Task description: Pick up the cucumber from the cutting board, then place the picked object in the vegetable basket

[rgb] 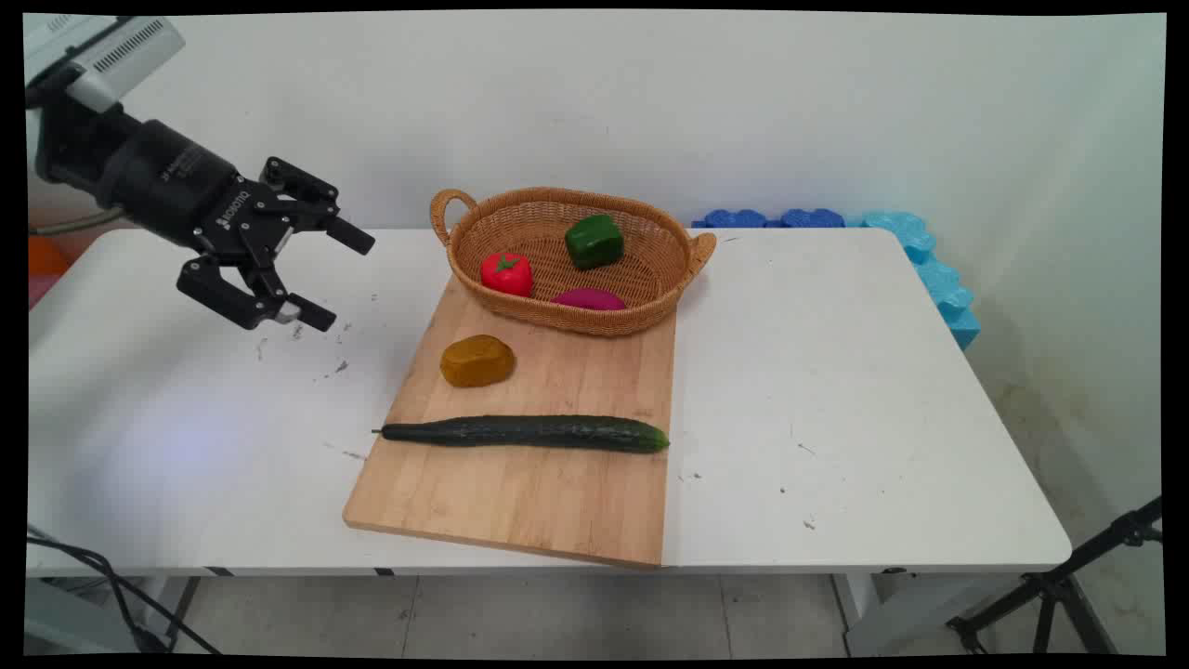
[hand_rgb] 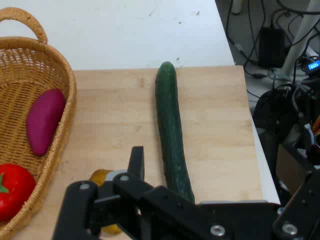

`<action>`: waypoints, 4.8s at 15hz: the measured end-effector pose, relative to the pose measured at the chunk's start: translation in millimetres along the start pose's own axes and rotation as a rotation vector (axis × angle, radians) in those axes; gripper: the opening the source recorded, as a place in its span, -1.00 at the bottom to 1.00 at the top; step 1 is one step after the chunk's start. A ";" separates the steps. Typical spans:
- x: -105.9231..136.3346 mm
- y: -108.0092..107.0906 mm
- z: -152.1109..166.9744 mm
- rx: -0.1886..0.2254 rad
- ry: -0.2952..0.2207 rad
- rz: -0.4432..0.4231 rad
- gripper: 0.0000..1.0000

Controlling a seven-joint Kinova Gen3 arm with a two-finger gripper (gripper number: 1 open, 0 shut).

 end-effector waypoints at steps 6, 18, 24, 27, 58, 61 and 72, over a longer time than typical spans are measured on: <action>33.2 -3.0 24.2 0.026 -0.046 -0.001 1.00; 56.7 1.4 150.7 0.114 -0.210 -0.061 1.00; 38.6 -1.0 211.0 0.132 -0.307 -0.068 1.00; 31.6 -2.3 231.2 0.136 -0.341 -0.073 1.00; 131.7 -51.0 158.9 0.152 -0.359 -0.013 -1.00; 154.4 -79.2 137.8 0.211 -0.331 -0.013 -1.00; 161.5 -187.3 144.3 0.351 -0.312 -0.060 -1.00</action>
